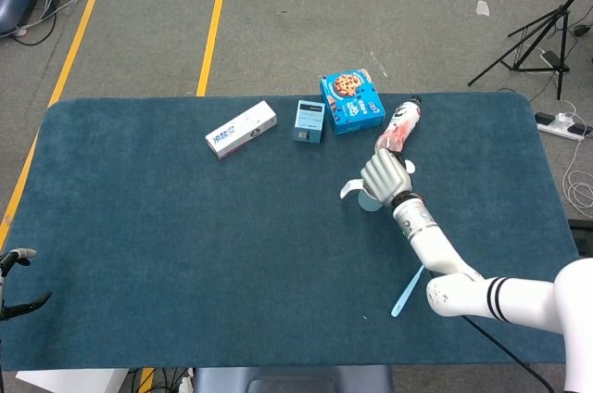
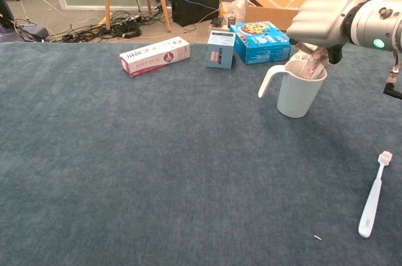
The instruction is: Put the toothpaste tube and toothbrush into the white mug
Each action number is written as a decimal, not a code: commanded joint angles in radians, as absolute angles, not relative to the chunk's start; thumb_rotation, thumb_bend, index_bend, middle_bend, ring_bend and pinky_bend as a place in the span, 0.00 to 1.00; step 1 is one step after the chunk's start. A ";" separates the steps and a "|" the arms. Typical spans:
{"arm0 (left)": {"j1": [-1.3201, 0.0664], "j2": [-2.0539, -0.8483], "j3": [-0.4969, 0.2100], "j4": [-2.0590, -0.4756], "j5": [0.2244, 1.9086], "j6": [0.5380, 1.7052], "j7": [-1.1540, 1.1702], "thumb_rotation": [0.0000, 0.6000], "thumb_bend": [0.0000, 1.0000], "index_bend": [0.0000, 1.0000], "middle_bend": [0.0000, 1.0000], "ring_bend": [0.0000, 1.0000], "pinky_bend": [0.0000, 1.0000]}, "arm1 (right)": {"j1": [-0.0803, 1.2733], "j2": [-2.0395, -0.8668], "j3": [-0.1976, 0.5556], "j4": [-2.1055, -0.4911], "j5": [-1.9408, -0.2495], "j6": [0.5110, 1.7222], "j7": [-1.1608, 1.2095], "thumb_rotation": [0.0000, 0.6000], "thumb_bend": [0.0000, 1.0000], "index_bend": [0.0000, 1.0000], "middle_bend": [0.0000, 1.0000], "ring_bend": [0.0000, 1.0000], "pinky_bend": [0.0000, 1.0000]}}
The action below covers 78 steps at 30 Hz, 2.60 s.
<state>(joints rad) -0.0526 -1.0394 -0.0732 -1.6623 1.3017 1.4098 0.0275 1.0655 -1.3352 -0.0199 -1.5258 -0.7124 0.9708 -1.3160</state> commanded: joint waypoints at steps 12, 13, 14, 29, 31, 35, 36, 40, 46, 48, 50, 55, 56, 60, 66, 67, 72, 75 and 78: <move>-0.052 -1.039 -0.073 -1.662 1.303 1.411 0.027 1.00 0.00 0.31 0.40 0.33 0.28 | 1.076 -1.330 -0.031 -1.540 -0.726 0.984 -1.281 1.00 0.19 0.43 1.00 1.00 1.00; -0.052 -1.039 -0.073 -1.662 1.302 1.410 0.027 1.00 0.00 0.32 0.40 0.33 0.28 | 1.075 -1.326 -0.030 -1.546 -0.731 0.987 -1.276 1.00 0.19 0.43 1.00 1.00 1.00; -0.052 -1.039 -0.073 -1.662 1.302 1.410 0.027 1.00 0.00 0.32 0.40 0.33 0.28 | 1.075 -1.320 -0.029 -1.555 -0.736 0.991 -1.271 1.00 0.19 0.43 1.00 1.00 1.00; -0.054 -1.045 -0.075 -1.658 1.293 1.407 0.041 1.00 0.00 0.31 0.40 0.33 0.28 | 1.012 -1.109 -0.029 -1.830 -0.917 1.115 -1.152 1.00 0.19 0.42 1.00 1.00 1.00; -0.055 -1.046 -0.075 -1.658 1.293 1.407 0.044 1.00 0.00 0.31 0.40 0.33 0.28 | 0.990 -1.075 -0.036 -1.873 -0.969 1.132 -1.115 1.00 0.19 0.42 1.00 1.00 1.00; -0.055 -1.048 -0.075 -1.659 1.293 1.407 0.052 1.00 0.00 0.32 0.40 0.33 0.28 | 0.929 -1.020 -0.057 -1.935 -1.104 1.170 -1.014 1.00 0.19 0.42 1.00 1.00 1.00; -0.056 -1.049 -0.074 -1.660 1.292 1.407 0.054 1.00 0.00 0.32 0.40 0.33 0.28 | 0.906 -1.011 -0.066 -1.942 -1.152 1.185 -0.976 1.00 0.19 0.42 1.00 1.00 1.00; -0.056 -1.051 -0.073 -1.660 1.293 1.407 0.059 1.00 0.00 0.31 0.40 0.33 0.28 | 0.828 -1.005 -0.101 -1.939 -1.283 1.208 -0.810 1.00 0.19 0.42 1.00 1.00 1.00; -0.057 -1.052 -0.074 -1.660 1.290 1.405 0.060 1.00 0.00 0.32 0.40 0.33 0.28 | 0.741 -1.031 -0.149 -1.850 -1.418 1.200 -0.605 1.00 0.19 0.42 1.00 1.00 1.00; -0.058 -1.052 -0.075 -1.659 1.289 1.403 0.060 1.00 0.00 0.32 0.40 0.33 0.28 | 0.720 -1.047 -0.157 -1.818 -1.441 1.190 -0.565 1.00 0.19 0.42 1.00 1.00 1.00; -0.058 -1.052 -0.074 -1.659 1.289 1.402 0.061 1.00 0.00 0.31 0.40 0.33 0.28 | 0.702 -1.065 -0.162 -1.788 -1.461 1.181 -0.535 1.00 0.19 0.42 1.00 1.00 1.00; -0.058 -1.052 -0.075 -1.659 1.288 1.402 0.059 1.00 0.00 0.31 0.40 0.33 0.28 | 0.667 -1.105 -0.171 -1.730 -1.491 1.155 -0.485 1.00 0.19 0.42 1.00 1.00 1.00; -0.058 -1.052 -0.075 -1.658 1.287 1.402 0.059 1.00 0.00 0.32 0.40 0.33 0.28 | 0.662 -1.112 -0.172 -1.722 -1.496 1.151 -0.478 1.00 0.19 0.42 1.00 1.00 1.00; -0.059 -1.052 -0.075 -1.659 1.287 1.402 0.060 1.00 0.00 0.31 0.40 0.33 0.28 | 0.640 -1.140 -0.176 -1.687 -1.525 1.133 -0.448 1.00 0.19 0.42 1.00 1.00 1.00; -0.057 -1.052 -0.076 -1.659 1.288 1.405 0.059 1.00 0.00 0.32 0.40 0.33 0.28 | 0.627 -1.153 -0.190 -1.663 -1.589 1.104 -0.420 1.00 0.19 0.43 1.00 1.00 1.00; -0.057 -1.052 -0.076 -1.659 1.288 1.406 0.060 1.00 0.00 0.31 0.40 0.33 0.28 | 0.625 -1.155 -0.193 -1.658 -1.603 1.104 -0.418 1.00 0.19 0.43 1.00 1.00 1.00; -0.057 -1.052 -0.075 -1.659 1.289 1.406 0.060 1.00 0.00 0.32 0.40 0.33 0.28 | 0.603 -1.166 -0.215 -1.620 -1.662 1.100 -0.382 1.00 0.19 0.47 1.00 1.00 1.00; -0.058 -1.053 -0.075 -1.659 1.288 1.405 0.062 1.00 0.00 0.32 0.40 0.33 0.28 | 0.589 -1.179 -0.226 -1.588 -1.683 1.093 -0.360 1.00 0.19 0.50 1.00 1.00 1.00; -0.058 -1.053 -0.075 -1.659 1.288 1.405 0.064 1.00 0.00 0.32 0.40 0.33 0.28 | 0.578 -1.191 -0.228 -1.562 -1.694 1.091 -0.345 1.00 0.19 0.51 1.00 1.00 1.00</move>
